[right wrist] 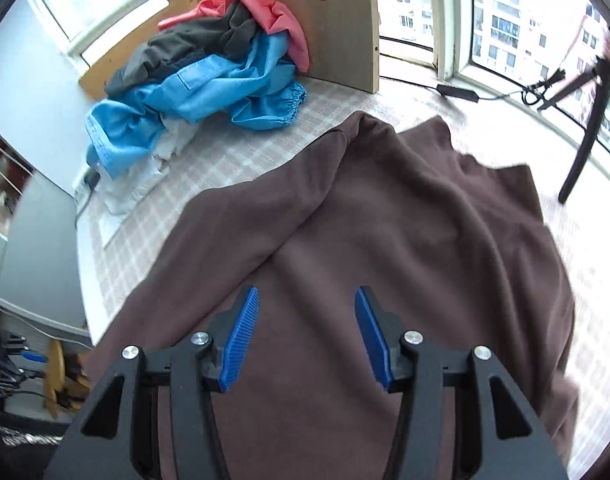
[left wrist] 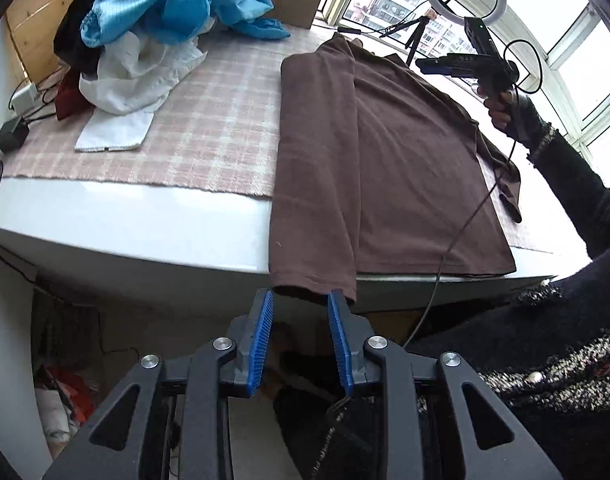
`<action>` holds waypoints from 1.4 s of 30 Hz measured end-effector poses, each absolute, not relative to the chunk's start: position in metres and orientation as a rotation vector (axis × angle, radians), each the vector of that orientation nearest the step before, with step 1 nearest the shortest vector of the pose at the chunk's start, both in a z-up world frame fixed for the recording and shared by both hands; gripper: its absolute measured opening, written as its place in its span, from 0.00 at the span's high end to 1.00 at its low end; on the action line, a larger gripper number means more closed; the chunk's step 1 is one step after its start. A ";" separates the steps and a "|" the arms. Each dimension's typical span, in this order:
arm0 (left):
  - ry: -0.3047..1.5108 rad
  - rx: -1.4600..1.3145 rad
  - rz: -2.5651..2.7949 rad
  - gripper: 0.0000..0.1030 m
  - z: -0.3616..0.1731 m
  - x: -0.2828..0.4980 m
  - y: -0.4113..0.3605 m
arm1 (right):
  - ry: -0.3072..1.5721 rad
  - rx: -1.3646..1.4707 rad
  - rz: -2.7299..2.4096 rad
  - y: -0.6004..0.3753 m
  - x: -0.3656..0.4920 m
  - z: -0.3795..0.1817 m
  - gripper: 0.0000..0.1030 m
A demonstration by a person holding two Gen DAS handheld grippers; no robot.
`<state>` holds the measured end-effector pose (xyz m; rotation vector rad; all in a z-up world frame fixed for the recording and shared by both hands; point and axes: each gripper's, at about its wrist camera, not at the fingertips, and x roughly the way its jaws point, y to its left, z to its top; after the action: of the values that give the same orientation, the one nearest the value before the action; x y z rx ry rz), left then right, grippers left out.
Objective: Fold clothes
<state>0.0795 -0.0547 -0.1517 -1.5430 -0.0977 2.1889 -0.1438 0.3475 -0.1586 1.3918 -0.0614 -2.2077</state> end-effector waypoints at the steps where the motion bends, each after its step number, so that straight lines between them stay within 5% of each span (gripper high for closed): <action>1: -0.094 -1.518 2.199 0.73 -0.156 0.076 -0.055 | -0.079 1.375 -2.225 0.344 -0.132 -0.156 0.52; 17: -0.260 -1.476 2.191 0.71 -0.201 0.094 -0.028 | -0.163 1.584 -2.224 0.266 -0.119 -0.205 0.52; 24: -0.380 -1.520 2.233 0.72 -0.212 0.111 -0.026 | -0.004 1.582 -2.115 0.219 -0.095 -0.241 0.52; 31: -0.326 -1.493 2.264 0.70 -0.222 0.104 0.017 | -0.158 1.597 -2.153 0.224 -0.127 -0.244 0.52; 33: -0.401 -1.508 2.259 0.79 -0.227 0.101 0.011 | -0.158 1.614 -2.157 0.222 -0.136 -0.244 0.52; 34: -0.438 -1.516 2.256 0.99 -0.230 0.100 0.009 | -0.158 1.611 -2.154 0.220 -0.139 -0.244 0.52; 36: -0.512 -1.531 2.248 1.00 -0.235 0.098 0.003 | -0.163 1.603 -2.152 0.220 -0.142 -0.243 0.52; 37: -0.521 -1.529 2.260 1.00 -0.234 0.100 0.001 | -0.171 1.603 -2.153 0.222 -0.142 -0.243 0.53; 39: -0.530 -1.536 2.276 1.00 -0.231 0.108 -0.002 | -0.187 1.603 -2.153 0.225 -0.144 -0.242 0.75; 40: -0.530 -1.543 2.281 0.98 -0.229 0.114 -0.003 | -0.195 1.603 -2.153 0.227 -0.144 -0.242 0.77; 42: -0.530 -1.558 2.292 0.80 -0.226 0.127 -0.004 | -0.212 1.603 -2.154 0.231 -0.146 -0.241 0.77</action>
<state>0.1265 -0.0037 -0.2262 -1.5581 -0.5302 2.2916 -0.1459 0.2308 -0.2411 1.6025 -0.2117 -2.1540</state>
